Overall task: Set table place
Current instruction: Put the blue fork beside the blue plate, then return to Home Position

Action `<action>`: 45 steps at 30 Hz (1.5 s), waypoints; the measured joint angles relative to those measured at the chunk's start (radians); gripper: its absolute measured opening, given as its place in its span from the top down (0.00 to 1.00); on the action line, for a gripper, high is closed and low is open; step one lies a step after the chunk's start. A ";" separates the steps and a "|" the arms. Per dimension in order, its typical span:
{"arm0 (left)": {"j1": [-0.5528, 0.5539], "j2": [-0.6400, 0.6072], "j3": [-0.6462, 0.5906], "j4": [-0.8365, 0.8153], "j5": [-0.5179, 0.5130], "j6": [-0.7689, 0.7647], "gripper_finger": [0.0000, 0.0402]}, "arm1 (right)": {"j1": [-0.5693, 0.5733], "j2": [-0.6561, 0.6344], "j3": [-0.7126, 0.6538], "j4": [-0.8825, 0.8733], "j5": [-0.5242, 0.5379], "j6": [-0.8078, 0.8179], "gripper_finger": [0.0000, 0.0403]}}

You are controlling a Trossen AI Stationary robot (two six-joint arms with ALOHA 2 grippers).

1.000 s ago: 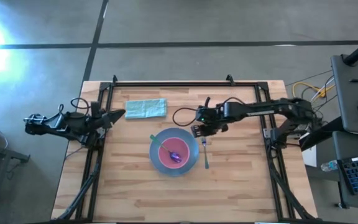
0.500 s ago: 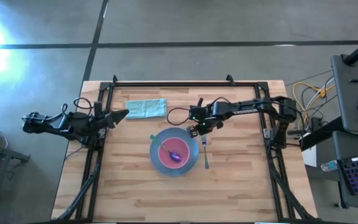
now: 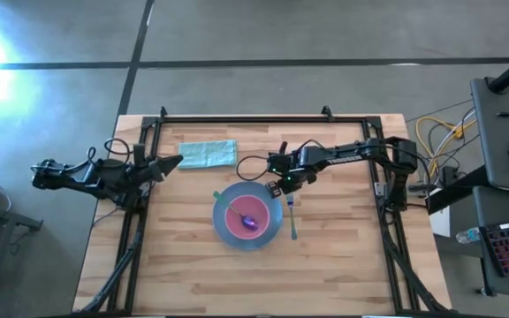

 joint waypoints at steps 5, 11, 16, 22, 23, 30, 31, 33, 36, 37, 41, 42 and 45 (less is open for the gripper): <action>0.000 0.001 0.000 -0.002 -0.001 0.000 0.78 | -0.007 0.000 -0.003 0.000 0.000 -0.009 0.98; 0.000 0.000 0.000 -0.002 -0.008 0.001 0.78 | -0.013 0.000 -0.021 -0.001 -0.005 -0.011 0.98; 0.000 0.001 0.000 -0.003 -0.010 0.002 0.78 | -0.013 0.000 -0.032 -0.001 -0.007 -0.011 0.98; 0.000 0.001 0.000 -0.003 -0.010 0.002 0.78 | -0.013 -0.006 -0.033 0.009 -0.008 -0.010 0.98; 0.000 0.001 0.000 -0.003 -0.010 0.002 0.78 | -0.013 -0.011 -0.033 0.023 -0.011 -0.010 0.98; 0.000 0.001 0.000 -0.003 -0.011 0.002 0.78 | -0.012 -0.097 -0.034 0.248 -0.026 -0.066 0.98; 0.000 0.001 0.000 -0.003 -0.014 0.004 0.78 | -0.012 -0.122 -0.034 0.307 -0.026 -0.106 0.98; 0.000 0.001 0.000 -0.004 -0.027 0.010 0.78 | -0.013 -0.180 -0.034 0.407 -0.026 -0.186 0.98; 0.000 -0.001 -0.003 -0.005 -0.030 0.011 0.78 | -0.023 -0.286 -0.034 0.448 -0.024 -0.240 0.98; 0.000 -0.004 -0.005 -0.006 -0.030 0.011 0.78 | -0.028 -0.326 -0.032 0.444 -0.025 -0.240 0.98; 0.000 -0.013 -0.012 -0.004 -0.023 -0.017 0.78 | -0.044 -0.497 -0.025 0.420 -0.005 -0.229 0.98; 0.000 -0.013 -0.012 -0.001 0.001 -0.068 0.78 | -0.044 -0.537 -0.023 0.424 0.010 -0.225 0.98; -0.001 -0.020 -0.011 0.038 0.022 -0.109 0.78 | -0.041 -0.654 -0.021 0.465 0.065 -0.292 0.98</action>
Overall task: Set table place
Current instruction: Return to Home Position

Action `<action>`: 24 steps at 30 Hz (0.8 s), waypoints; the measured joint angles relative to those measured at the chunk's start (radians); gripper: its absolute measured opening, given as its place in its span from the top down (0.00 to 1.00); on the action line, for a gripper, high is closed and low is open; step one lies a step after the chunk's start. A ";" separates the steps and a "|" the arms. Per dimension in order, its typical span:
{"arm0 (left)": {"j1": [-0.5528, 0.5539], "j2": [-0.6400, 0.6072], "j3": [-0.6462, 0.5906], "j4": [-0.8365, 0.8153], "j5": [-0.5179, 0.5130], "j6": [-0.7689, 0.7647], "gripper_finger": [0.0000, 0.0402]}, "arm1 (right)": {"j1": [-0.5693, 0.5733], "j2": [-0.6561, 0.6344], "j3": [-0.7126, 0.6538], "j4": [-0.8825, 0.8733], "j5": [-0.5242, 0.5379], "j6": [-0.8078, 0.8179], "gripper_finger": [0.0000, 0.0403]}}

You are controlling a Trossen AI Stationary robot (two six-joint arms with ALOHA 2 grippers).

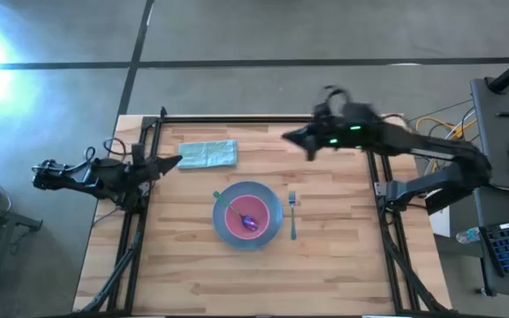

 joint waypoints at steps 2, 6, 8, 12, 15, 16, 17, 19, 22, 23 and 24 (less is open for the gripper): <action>0.001 -0.002 -0.001 0.108 0.032 0.168 0.78 | 0.009 -0.072 0.000 0.044 0.011 -0.110 0.98; 0.000 -0.003 0.005 0.389 0.293 0.590 0.78 | 0.038 -0.184 0.001 0.051 -0.010 -0.239 0.98; 0.001 -0.005 0.012 0.460 0.359 0.710 0.78 | 0.050 -0.218 -0.007 0.040 -0.083 -0.252 0.98; 0.001 -0.036 0.035 0.427 0.398 0.778 0.78 | 0.064 -0.254 -0.031 0.036 -0.343 -0.374 0.98; 0.001 -0.117 0.053 0.282 0.418 0.790 0.78 | 0.056 -0.293 -0.075 0.027 -0.455 -0.423 0.98; 0.001 -0.156 0.061 0.216 0.420 0.786 0.78 | 0.043 -0.312 -0.101 0.023 -0.457 -0.421 0.98; 0.001 -0.198 0.067 0.157 0.418 0.781 0.78 | 0.025 -0.337 -0.134 0.023 -0.457 -0.415 0.98; 0.001 -0.273 0.074 0.084 0.408 0.772 0.78 | -0.010 -0.390 -0.211 0.053 -0.454 -0.394 0.98; 0.000 -0.252 0.107 0.007 0.399 0.825 0.78 | -0.052 -0.480 -0.339 0.184 -0.459 -0.341 0.98; 0.001 -0.243 0.133 0.020 0.402 0.838 0.78 | -0.063 -0.514 -0.381 0.232 -0.464 -0.327 0.98; 0.001 -0.230 0.144 0.041 0.392 0.844 0.78 | -0.073 -0.549 -0.423 0.271 -0.470 -0.315 0.98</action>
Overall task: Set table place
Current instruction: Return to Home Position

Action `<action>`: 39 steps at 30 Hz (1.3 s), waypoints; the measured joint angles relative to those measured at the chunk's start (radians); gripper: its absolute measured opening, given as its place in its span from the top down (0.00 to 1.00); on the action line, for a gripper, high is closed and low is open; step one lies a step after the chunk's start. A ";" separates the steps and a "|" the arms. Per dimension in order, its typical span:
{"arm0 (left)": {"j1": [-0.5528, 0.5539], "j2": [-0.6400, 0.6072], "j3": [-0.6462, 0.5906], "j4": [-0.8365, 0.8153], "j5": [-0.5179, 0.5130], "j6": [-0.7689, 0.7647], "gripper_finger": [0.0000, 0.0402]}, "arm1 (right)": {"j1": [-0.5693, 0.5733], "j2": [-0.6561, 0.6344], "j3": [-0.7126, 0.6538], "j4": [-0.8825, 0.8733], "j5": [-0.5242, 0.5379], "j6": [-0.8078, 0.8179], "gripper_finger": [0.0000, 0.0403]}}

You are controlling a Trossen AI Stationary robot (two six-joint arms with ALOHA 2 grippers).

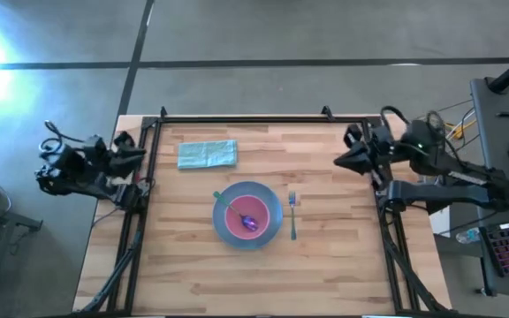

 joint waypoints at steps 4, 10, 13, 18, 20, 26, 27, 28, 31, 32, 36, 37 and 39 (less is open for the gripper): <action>0.000 -0.022 -0.015 -0.098 -0.026 -0.013 0.78 | -0.028 -0.145 -0.157 0.126 0.006 0.034 0.98; -0.001 -0.016 -0.038 -0.050 0.028 -0.019 0.78 | -0.034 -0.370 -0.315 0.191 0.035 0.045 0.98; -0.001 -0.022 -0.116 0.083 0.026 -0.001 0.78 | -0.034 -0.472 -0.380 0.199 0.063 0.045 0.98; 0.000 -0.022 -0.290 0.333 0.046 -0.004 0.78 | -0.034 -0.631 -0.482 0.288 0.070 0.044 0.98; 0.000 -0.023 -0.383 0.474 0.046 -0.015 0.78 | -0.034 -0.666 -0.528 0.346 0.069 0.045 0.98; -0.001 -0.022 -0.552 0.720 0.049 -0.037 0.78 | -0.034 -0.640 -0.647 0.582 0.066 0.087 0.98; -0.001 -0.019 -0.553 0.702 0.050 -0.052 0.78 | -0.034 -0.639 -0.668 0.612 0.067 0.089 0.98; -0.001 -0.017 -0.555 0.695 0.050 -0.055 0.78 | -0.034 -0.643 -0.690 0.647 0.066 0.093 0.98; -0.001 -0.025 -0.556 0.664 0.051 -0.056 0.78 | -0.034 -0.651 -0.763 0.783 0.066 0.109 0.98; -0.001 -0.024 -0.556 0.630 0.051 -0.057 0.78 | -0.034 -0.655 -0.769 0.768 0.063 0.113 0.98; 0.000 -0.024 -0.556 0.500 0.043 -0.138 0.78 | -0.034 -0.657 -0.768 0.717 0.047 0.082 0.98; 0.000 -0.024 -0.556 0.450 0.037 -0.166 0.78 | -0.034 -0.657 -0.768 0.708 0.047 0.072 0.98; 0.000 -0.024 -0.557 0.363 0.022 -0.230 0.78 | -0.034 -0.655 -0.768 0.682 0.047 0.062 0.98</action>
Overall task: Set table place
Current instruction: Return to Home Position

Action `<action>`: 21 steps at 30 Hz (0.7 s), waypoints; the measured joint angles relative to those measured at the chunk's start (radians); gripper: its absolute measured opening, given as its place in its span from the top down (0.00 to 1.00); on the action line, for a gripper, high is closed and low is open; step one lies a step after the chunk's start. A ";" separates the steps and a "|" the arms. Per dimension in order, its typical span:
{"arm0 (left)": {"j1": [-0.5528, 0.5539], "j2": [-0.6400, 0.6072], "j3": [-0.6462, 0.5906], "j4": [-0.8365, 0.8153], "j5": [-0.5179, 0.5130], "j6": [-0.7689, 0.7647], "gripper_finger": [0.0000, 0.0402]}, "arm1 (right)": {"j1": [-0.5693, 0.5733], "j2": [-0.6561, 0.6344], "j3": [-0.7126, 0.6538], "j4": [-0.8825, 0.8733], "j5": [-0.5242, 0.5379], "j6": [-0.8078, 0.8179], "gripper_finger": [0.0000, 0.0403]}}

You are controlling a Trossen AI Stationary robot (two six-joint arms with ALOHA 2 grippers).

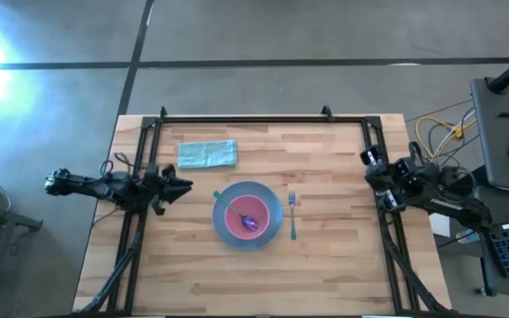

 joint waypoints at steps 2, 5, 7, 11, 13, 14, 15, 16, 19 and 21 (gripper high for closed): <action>0.000 0.002 0.000 -0.079 -0.029 -0.057 0.78 | 0.000 0.000 0.000 -0.046 0.000 0.000 0.98; 0.000 0.018 0.000 -0.093 -0.053 -0.071 0.78 | 0.000 0.000 0.000 -0.118 0.000 0.007 0.98; 0.000 0.029 0.000 -0.094 -0.061 -0.040 0.78 | 0.000 0.000 0.000 -0.194 -0.001 -0.010 0.98; 0.000 0.054 0.000 -0.094 -0.063 0.118 0.78 | 0.000 0.005 0.000 -0.333 0.001 -0.026 0.98; 0.000 0.063 0.000 -0.094 -0.063 0.168 0.78 | 0.000 0.006 0.000 -0.400 0.001 -0.026 0.98; 0.000 0.068 0.000 -0.094 -0.063 0.182 0.78 | 0.000 0.006 0.000 -0.430 0.001 -0.027 0.98; 0.000 0.074 0.000 -0.094 -0.063 0.187 0.78 | 0.000 0.007 0.000 -0.454 0.001 -0.027 0.98; 0.000 0.079 0.000 -0.094 -0.063 0.187 0.78 | 0.000 0.007 0.000 -0.476 0.001 -0.027 0.98; 0.000 0.091 0.000 -0.094 -0.064 0.178 0.78 | 0.000 0.006 0.000 -0.542 0.001 -0.022 0.98; 0.000 0.101 0.000 -0.095 -0.064 0.178 0.78 | 0.000 0.007 0.000 -0.567 0.001 -0.022 0.98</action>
